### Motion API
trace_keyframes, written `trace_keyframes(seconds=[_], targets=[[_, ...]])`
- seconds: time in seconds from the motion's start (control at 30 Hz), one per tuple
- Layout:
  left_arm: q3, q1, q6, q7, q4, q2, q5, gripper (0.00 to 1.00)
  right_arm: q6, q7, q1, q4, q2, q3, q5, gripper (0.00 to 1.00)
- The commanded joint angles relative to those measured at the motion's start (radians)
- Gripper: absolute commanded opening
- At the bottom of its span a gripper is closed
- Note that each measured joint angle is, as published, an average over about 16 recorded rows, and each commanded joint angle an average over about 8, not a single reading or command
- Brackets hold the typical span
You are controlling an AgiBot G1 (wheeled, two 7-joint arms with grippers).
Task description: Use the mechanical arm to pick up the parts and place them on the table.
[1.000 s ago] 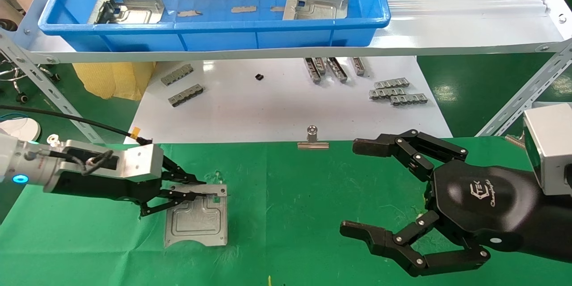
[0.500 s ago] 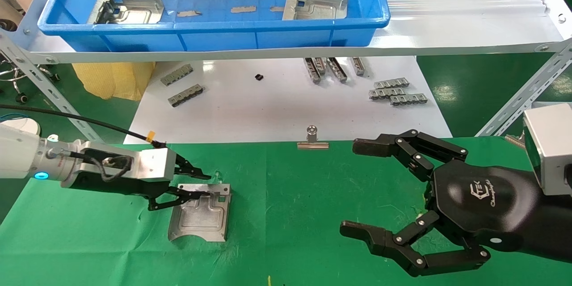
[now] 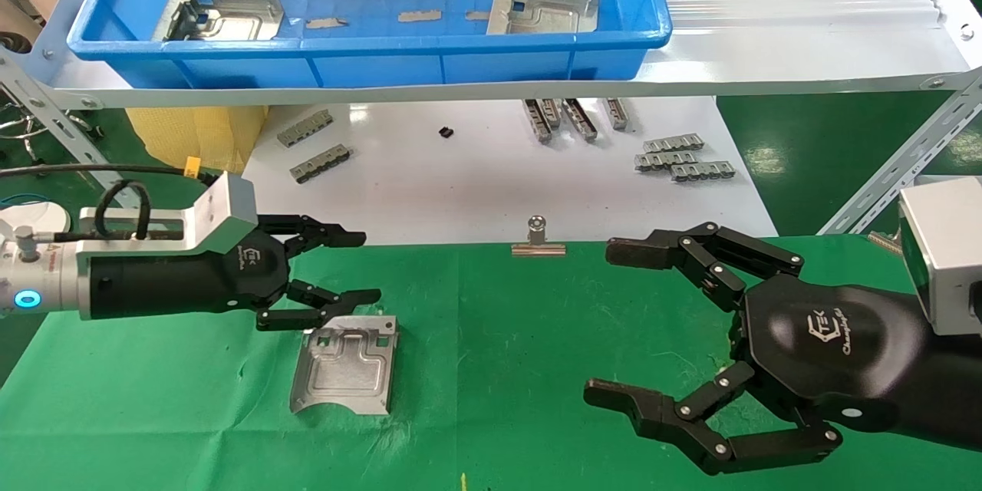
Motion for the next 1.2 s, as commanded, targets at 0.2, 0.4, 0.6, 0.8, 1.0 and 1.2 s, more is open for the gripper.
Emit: trace_keyframes(seconds=[0.2,0.4,0.6,0.8,1.0,1.2], targets=[[-0.008,0.006,0.002,-0.008,-0.002,-0.003,-0.01,1.0,0.0,0.0,0.0,0.0,0.0,0.0,0.0,1.0],[-0.028,0.033,-0.004,-0.035,-0.059,-0.021,-0.023,1.0,0.0,0.0,0.0,0.0,0.0,0.0,0.0,1.0],[-0.077,0.097,-0.014,-0.102,-0.184,-0.06,-0.059,1.0,0.0,0.0,0.0,0.0,0.0,0.0,0.0,1.0],[-0.13,0.164,-0.024,-0.173,-0.314,-0.102,-0.097,1.0,0.0,0.0,0.0,0.0,0.0,0.0,0.0,1.0],[-0.182,0.231,-0.034,-0.243,-0.445,-0.143,-0.135,1.0,0.0,0.0,0.0,0.0,0.0,0.0,0.0,1.0],[-0.234,0.298,-0.045,-0.313,-0.576,-0.185,-0.173,1.0,0.0,0.0,0.0,0.0,0.0,0.0,0.0,1.0]])
